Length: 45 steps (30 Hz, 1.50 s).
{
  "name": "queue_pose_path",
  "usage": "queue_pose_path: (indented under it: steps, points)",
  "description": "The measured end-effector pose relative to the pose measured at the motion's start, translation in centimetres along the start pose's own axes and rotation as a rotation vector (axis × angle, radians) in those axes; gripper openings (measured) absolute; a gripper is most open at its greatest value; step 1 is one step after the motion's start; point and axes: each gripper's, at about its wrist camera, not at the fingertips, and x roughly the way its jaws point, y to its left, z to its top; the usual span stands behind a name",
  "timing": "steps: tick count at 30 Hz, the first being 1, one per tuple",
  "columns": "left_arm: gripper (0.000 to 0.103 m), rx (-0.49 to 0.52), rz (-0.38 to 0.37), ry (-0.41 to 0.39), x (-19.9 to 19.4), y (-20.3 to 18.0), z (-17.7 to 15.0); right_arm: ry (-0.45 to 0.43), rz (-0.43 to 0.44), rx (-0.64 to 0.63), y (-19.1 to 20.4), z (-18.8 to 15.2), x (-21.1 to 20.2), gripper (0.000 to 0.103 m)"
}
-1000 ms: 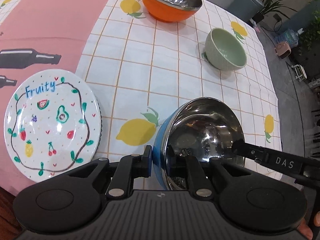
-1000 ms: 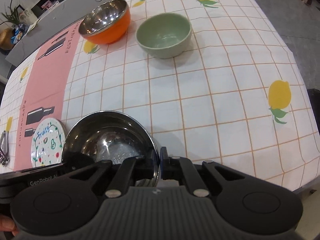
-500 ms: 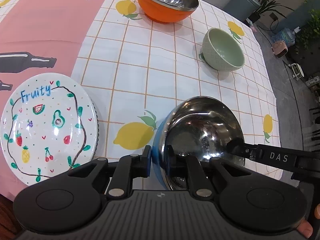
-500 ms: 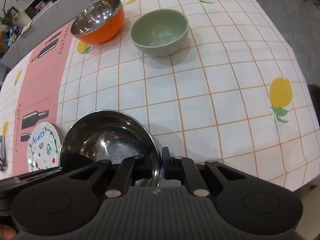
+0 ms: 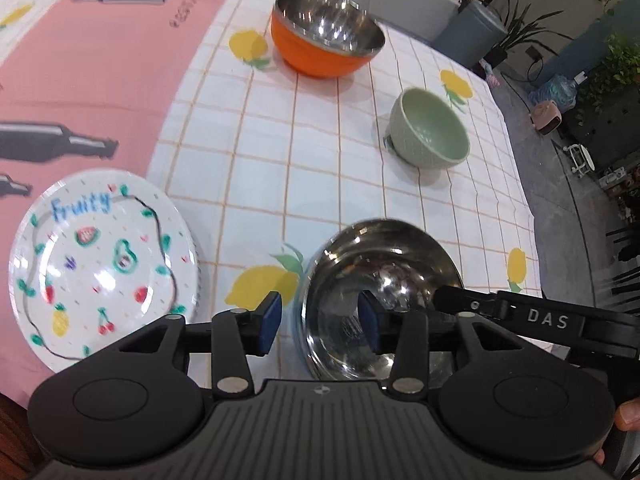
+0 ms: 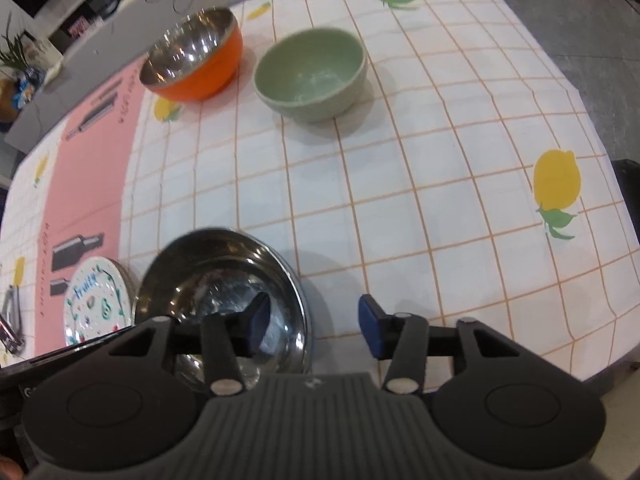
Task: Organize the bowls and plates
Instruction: 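Lower the blue bowl onto the cloth and open both grippers, then move both grippers to the orange bowl's rim and close on it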
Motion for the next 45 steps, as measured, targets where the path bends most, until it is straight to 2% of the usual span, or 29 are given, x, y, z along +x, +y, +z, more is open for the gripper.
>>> queue_pose_path:
  steps: [7,11,14,17,21,25,29,36,42,45]
  points:
    - [0.051,0.081,0.032,-0.045,-1.8,-0.2,0.8,-0.061,0.024,0.001,-0.2,-0.4,-1.2,0.054]
    - [0.051,0.096,0.048,-0.051,-2.3,0.2,1.2,-0.061,0.003,0.002,-0.5,-0.3,-1.3,0.054]
    - [0.051,0.093,0.034,-0.035,-2.3,0.7,1.5,-0.047,-0.01,0.017,-0.9,-0.1,-1.3,0.054]
    - [0.051,0.119,0.048,-0.069,-2.6,0.8,1.9,-0.026,-0.017,0.046,-1.4,0.2,-1.1,0.054]
    - [0.051,0.142,0.051,-0.091,-2.6,1.0,2.7,-0.108,-0.04,0.027,-0.9,1.2,-2.3,0.053]
    - [0.051,0.148,0.049,-0.092,-2.2,1.2,4.1,-0.168,-0.049,0.003,0.1,3.1,-3.4,0.054]
    - [0.051,0.082,-0.017,-0.057,-1.1,2.4,5.8,-0.184,-0.051,-0.015,1.3,5.2,-3.6,0.053]
    - [0.049,0.094,0.032,-0.061,-0.1,2.8,9.3,-0.177,-0.072,-0.057,3.1,8.5,-2.7,0.053]
    - [0.048,0.122,0.003,-0.097,0.2,2.5,12.9,-0.174,-0.078,-0.061,3.9,11.7,-1.2,0.053]
    - [0.048,0.117,-0.02,-0.11,0.6,2.0,14.8,-0.175,-0.05,-0.024,3.8,13.4,-0.5,0.053]
